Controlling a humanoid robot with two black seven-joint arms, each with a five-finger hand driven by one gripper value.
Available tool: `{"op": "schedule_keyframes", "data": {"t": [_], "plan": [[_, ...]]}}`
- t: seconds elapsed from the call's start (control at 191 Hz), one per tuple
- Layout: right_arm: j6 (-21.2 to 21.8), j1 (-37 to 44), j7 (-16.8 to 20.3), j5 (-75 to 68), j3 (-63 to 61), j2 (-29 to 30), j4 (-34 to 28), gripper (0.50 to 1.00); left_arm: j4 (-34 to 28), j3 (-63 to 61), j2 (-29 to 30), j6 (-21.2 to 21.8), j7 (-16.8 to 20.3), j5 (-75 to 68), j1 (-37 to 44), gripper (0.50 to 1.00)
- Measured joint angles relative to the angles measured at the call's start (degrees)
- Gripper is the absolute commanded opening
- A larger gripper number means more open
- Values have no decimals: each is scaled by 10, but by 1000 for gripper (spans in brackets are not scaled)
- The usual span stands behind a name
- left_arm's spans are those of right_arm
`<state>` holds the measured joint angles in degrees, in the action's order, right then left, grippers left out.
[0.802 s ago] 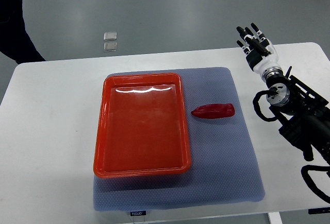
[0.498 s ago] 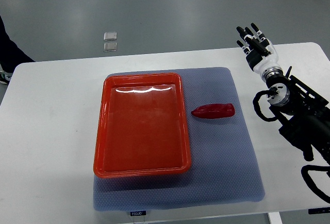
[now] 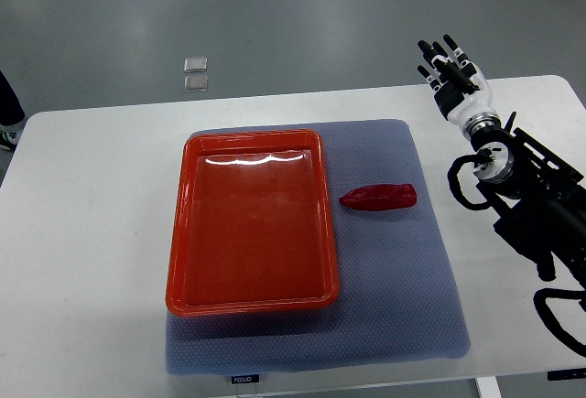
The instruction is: Place red pepper on red tray
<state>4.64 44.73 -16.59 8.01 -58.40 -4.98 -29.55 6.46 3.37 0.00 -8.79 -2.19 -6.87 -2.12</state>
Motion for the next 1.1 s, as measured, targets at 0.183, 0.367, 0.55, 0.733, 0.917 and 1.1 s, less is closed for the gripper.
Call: {"op": "schedule_keyframes", "data": {"t": [0.183,0.367,0.55,0.733,0.917,1.1], "plan": [[-2,13,1,0,5,-1,1,915,-1,0,0,0,0,0,0,1000],[-3,18,-3,1,5,2,2,915,-1,-1,0,0,0,0,0,1000],[-4,25,-3,1,7,2,1,915,-1,-2,0,0,0,0,-1,1000],[-9,27,0,5,14,-5,-11,915,-1,-2,0,0,0,0,-1,1000],[-10,33,0,9,17,-4,-12,915,-1,-2,0,0,0,0,-1,1000],[-17,44,0,9,37,-6,-18,915,-1,-2,0,0,0,0,-1,1000]]}}
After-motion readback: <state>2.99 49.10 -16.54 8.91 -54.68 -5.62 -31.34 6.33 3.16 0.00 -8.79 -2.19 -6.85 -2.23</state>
